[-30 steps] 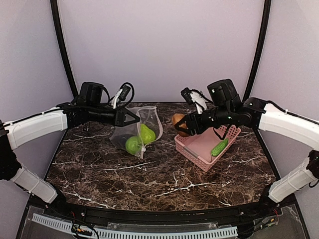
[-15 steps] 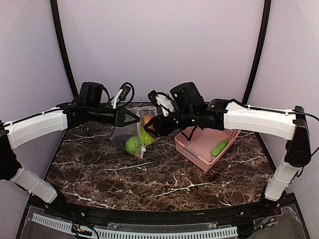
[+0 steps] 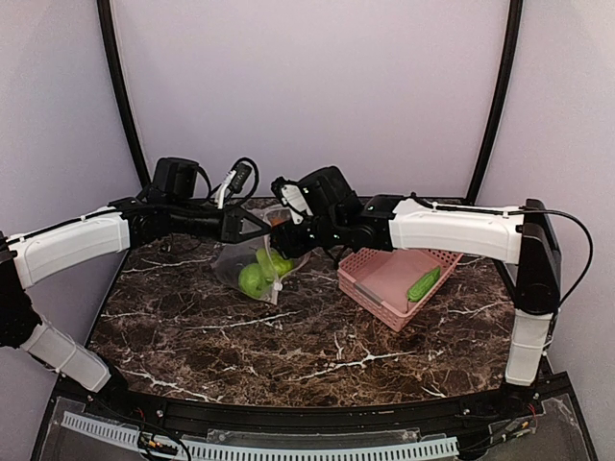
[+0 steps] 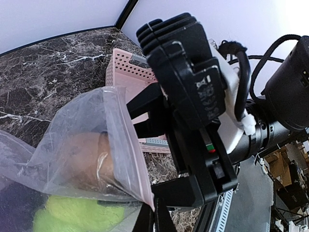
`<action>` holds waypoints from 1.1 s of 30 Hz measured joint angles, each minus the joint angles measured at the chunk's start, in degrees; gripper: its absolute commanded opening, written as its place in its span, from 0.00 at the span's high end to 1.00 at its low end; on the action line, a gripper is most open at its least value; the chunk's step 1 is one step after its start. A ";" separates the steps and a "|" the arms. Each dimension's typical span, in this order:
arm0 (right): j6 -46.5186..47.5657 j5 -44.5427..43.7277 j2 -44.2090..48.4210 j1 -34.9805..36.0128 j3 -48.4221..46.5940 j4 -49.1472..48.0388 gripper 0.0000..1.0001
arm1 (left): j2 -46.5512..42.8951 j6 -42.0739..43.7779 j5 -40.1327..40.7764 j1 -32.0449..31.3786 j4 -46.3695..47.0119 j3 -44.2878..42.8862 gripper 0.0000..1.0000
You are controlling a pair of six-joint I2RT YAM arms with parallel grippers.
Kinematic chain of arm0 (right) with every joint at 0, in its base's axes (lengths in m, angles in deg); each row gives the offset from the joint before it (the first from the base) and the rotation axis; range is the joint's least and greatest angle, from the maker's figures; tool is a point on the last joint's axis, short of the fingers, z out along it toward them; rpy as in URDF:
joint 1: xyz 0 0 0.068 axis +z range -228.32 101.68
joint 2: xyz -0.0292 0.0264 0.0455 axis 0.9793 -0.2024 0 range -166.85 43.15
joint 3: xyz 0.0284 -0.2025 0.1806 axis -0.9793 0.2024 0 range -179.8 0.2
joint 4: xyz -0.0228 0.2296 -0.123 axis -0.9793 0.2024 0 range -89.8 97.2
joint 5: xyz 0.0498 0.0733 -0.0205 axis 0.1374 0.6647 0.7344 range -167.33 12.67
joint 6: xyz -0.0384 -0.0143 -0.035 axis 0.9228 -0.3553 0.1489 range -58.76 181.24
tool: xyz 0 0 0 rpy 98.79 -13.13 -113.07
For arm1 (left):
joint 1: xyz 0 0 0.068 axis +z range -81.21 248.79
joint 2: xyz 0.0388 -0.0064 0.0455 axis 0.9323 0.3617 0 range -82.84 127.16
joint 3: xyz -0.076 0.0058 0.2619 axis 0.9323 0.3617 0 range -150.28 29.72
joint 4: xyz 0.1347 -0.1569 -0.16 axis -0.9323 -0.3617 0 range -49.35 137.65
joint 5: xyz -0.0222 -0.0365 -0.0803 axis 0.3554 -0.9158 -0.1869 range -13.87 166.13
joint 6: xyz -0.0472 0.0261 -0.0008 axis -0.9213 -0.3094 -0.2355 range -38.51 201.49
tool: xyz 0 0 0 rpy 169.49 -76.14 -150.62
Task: Place the food in the zip-top bag and seal the zipper
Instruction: Place the fake vegetable in the zipper food storage bag.
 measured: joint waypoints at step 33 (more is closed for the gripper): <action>-1.20 -0.17 10.12 0.26 4.70 -0.13 0.10 | -0.52 -0.24 4.66 1.31 -0.90 0.00 0.99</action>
